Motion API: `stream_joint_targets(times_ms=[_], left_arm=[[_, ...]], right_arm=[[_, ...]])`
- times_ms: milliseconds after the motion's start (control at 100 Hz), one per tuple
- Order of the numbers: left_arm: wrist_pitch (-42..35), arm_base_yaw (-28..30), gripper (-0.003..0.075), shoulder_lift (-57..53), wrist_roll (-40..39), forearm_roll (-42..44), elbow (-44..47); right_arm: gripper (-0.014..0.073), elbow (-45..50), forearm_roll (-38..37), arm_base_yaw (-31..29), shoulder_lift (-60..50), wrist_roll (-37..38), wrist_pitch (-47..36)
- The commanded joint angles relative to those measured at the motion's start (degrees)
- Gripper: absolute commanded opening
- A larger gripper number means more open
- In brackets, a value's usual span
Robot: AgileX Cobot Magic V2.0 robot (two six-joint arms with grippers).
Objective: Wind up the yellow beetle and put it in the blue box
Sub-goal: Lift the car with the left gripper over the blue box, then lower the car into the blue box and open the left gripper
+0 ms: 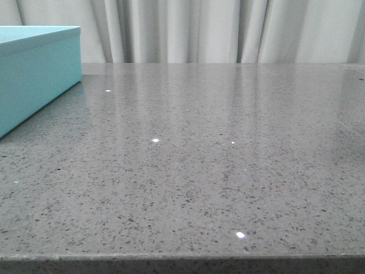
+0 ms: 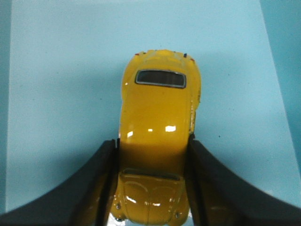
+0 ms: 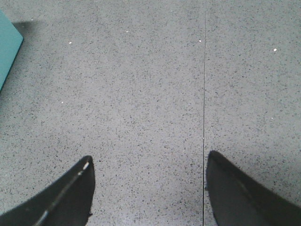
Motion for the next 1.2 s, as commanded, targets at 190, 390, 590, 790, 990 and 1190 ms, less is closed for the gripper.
stream_joint_targets(times_ms=[190,390,590,790,990,1190], left_arm=[[-3.4,0.2,0.0134,-0.8,-0.5,-0.7,-1.5],[-3.3,0.2,0.0279,-0.8,-0.5,-0.7,-1.5],[-3.3,0.2,0.0333,-0.8,-0.5,-0.7,-1.5],[-3.5,0.2,0.0335,-0.8,-0.5,-1.1,-1.5],[-5.4,0.2,0.0326,-2.4,-0.5,-2.3,-1.4],[-10.0,0.2,0.0168,-9.3,-0.5,-2.7,1.1]], right_arm=[[0.0509,-1.5,-0.4,0.1,-0.9,-0.7,-3.7],[0.0509,-1.5,-0.4,0.1,-0.9,-0.7,-3.5],[0.0509,-1.5,0.0,0.1,-0.9,-0.7,-3.4],[0.0509,-1.5,0.2,0.1,-0.9,-0.7,-3.4],[0.0509,-1.5,-0.3,0.1,-1.4,-0.7,-4.1],[0.0509,1.3,-3.5,0.1,-5.9,-0.7,-6.0]])
